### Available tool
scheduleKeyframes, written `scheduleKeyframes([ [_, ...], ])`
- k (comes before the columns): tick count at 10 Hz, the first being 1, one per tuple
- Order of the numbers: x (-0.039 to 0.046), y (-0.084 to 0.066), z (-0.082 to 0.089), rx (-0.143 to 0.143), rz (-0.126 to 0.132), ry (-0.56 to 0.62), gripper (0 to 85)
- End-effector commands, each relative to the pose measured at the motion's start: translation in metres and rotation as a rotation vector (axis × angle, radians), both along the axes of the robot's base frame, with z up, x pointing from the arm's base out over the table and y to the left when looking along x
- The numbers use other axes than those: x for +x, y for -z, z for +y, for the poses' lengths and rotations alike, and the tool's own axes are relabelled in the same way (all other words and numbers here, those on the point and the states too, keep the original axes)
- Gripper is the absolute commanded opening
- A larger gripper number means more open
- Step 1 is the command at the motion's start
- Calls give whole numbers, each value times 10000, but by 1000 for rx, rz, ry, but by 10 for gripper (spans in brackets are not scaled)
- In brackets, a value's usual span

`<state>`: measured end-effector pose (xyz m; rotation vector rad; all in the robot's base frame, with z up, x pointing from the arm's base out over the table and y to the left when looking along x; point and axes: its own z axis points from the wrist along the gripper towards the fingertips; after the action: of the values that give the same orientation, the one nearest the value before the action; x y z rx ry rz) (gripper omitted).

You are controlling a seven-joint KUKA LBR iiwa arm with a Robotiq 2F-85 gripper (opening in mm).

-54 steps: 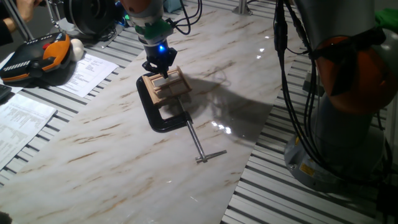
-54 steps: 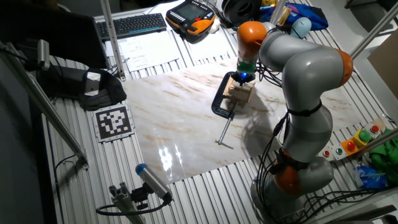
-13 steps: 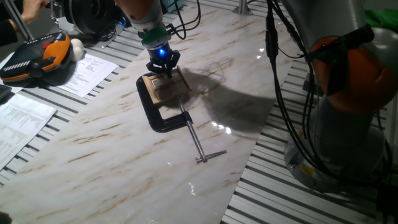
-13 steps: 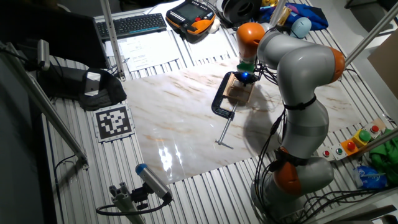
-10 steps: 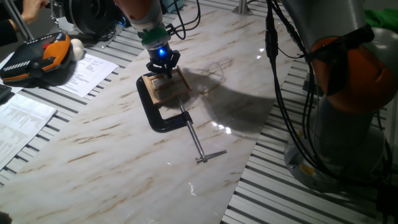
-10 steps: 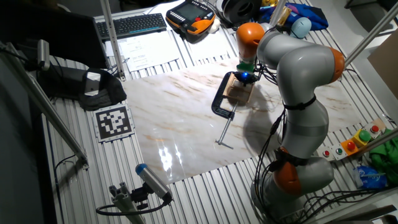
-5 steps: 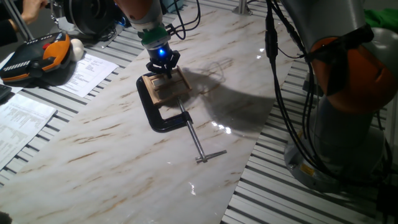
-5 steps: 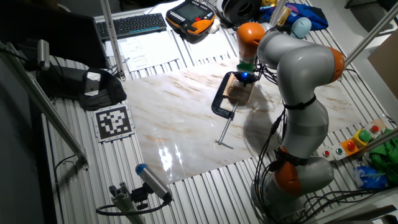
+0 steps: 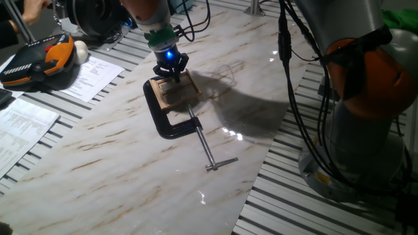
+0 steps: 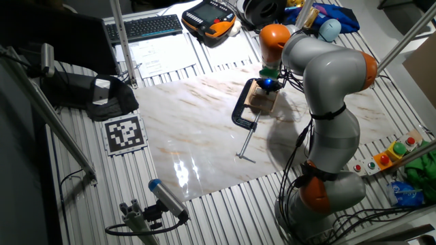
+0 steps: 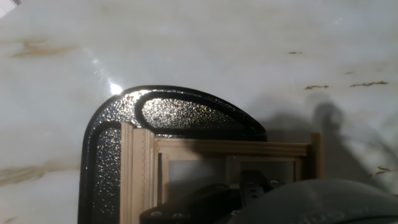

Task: Open a sliding window

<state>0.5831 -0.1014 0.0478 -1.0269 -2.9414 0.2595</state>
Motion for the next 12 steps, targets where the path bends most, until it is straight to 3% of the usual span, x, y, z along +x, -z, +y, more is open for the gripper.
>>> scheduleKeyframes([
  [1,3,0,3,0,1,-1,0],
  [12,14,-5,8,-10,8,-7,0],
])
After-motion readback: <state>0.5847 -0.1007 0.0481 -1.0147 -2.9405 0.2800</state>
